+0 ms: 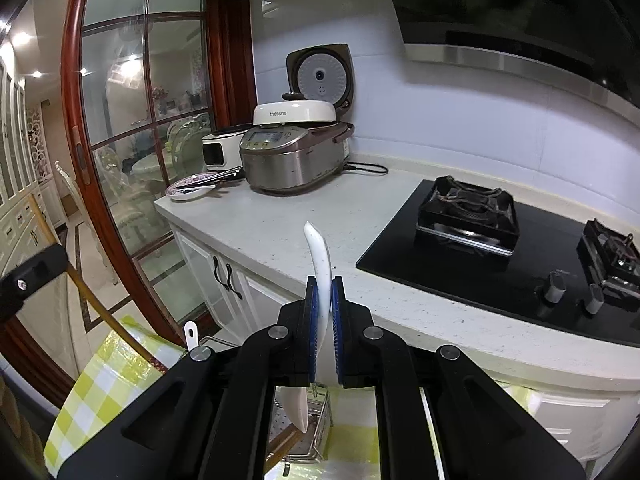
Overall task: Organize utensils
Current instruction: 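Carry the chopstick and spoon up and lower both into the wire rack, then open the right tool while the left tool opens, releasing spoon and chopstick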
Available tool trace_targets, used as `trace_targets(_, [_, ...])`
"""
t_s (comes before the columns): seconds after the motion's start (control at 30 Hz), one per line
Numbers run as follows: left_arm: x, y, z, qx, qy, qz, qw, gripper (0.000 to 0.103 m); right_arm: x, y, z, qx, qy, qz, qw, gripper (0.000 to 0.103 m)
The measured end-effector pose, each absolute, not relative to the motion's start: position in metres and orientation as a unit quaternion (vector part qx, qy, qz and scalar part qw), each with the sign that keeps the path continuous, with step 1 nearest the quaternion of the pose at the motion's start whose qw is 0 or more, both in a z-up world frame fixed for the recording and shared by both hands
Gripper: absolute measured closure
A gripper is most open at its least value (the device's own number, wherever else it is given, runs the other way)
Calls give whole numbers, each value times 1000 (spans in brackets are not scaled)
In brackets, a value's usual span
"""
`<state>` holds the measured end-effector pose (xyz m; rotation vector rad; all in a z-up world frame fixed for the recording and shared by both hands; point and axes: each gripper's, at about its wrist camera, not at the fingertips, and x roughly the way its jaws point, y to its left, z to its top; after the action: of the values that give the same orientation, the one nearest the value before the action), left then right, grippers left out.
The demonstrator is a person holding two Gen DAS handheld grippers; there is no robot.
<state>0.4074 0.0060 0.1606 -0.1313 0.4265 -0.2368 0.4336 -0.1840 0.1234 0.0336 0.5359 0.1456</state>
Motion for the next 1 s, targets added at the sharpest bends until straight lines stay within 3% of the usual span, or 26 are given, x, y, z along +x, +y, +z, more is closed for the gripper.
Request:
trace_targets(0.77, [436, -3, 111, -65, 252, -118, 958, 97, 442, -185, 78, 36, 285, 90, 954, 93])
trace_targets(0.97, [439, -2, 104, -67, 262, -119, 955, 97, 439, -188, 74, 36, 298, 92, 949, 90])
trace_targets(1.0, [440, -2, 103, -66, 263, -118, 955, 97, 438, -189, 74, 38, 298, 92, 949, 84])
